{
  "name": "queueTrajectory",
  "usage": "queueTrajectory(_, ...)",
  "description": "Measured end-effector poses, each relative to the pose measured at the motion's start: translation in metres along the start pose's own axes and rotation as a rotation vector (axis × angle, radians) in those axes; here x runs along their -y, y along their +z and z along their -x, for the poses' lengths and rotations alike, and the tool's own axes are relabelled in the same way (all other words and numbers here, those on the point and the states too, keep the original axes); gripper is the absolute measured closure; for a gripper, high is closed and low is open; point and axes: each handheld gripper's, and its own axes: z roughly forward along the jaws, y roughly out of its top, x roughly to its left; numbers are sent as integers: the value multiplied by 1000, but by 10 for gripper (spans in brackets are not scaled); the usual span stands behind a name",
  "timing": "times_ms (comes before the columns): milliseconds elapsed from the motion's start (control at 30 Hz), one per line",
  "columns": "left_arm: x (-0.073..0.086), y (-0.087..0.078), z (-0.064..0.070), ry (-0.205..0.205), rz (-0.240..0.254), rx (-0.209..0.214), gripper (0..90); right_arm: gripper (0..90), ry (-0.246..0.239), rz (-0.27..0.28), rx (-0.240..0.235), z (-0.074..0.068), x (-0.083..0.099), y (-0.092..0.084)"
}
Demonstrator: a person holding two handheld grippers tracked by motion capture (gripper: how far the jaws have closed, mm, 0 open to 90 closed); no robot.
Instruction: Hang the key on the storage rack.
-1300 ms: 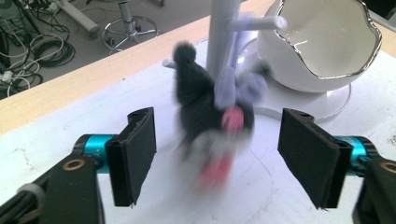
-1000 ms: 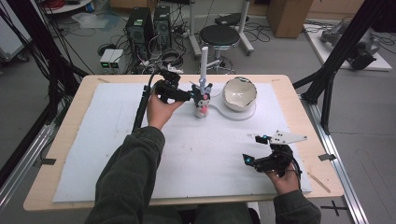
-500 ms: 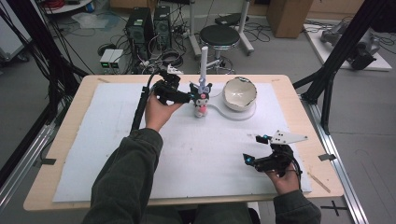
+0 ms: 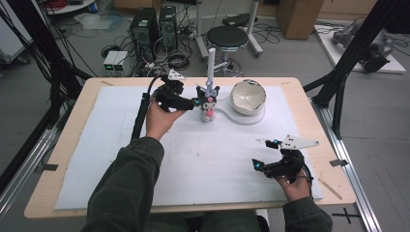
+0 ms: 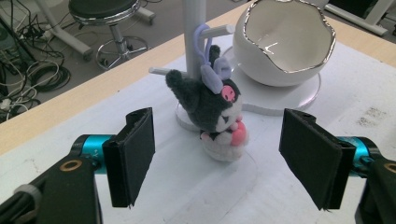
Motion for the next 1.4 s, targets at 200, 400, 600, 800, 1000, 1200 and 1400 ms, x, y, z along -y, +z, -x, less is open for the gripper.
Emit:
queueTrajectory(200, 2, -3, 3, 11, 9, 11, 267, 62, -10, 3, 6, 1, 0, 0)
queueTrajectory(400, 3, -7, 5, 24, 6, 20, 259, 62, -4, -1, 9, 0, 1, -2)
queueTrajectory(600, 2, -12, 9, 36, 22, 32, 259, 62, -1, 1, 15, 0, 2, -3)
queueTrajectory(800, 4, -18, 13, 44, 39, 41, 259, 62, -7, -2, 17, 0, 1, -3)
queueTrajectory(1000, 10, -24, 12, 42, 45, 42, 259, 62, -8, -7, 14, 0, 1, -1)
queueTrajectory(1200, 16, -28, 11, 41, 46, 45, 255, 62, -9, -10, 17, 0, 1, -1)
queueTrajectory(1400, 18, -34, 12, 40, 63, 51, 253, 62, -9, -10, 19, 0, 1, -1)
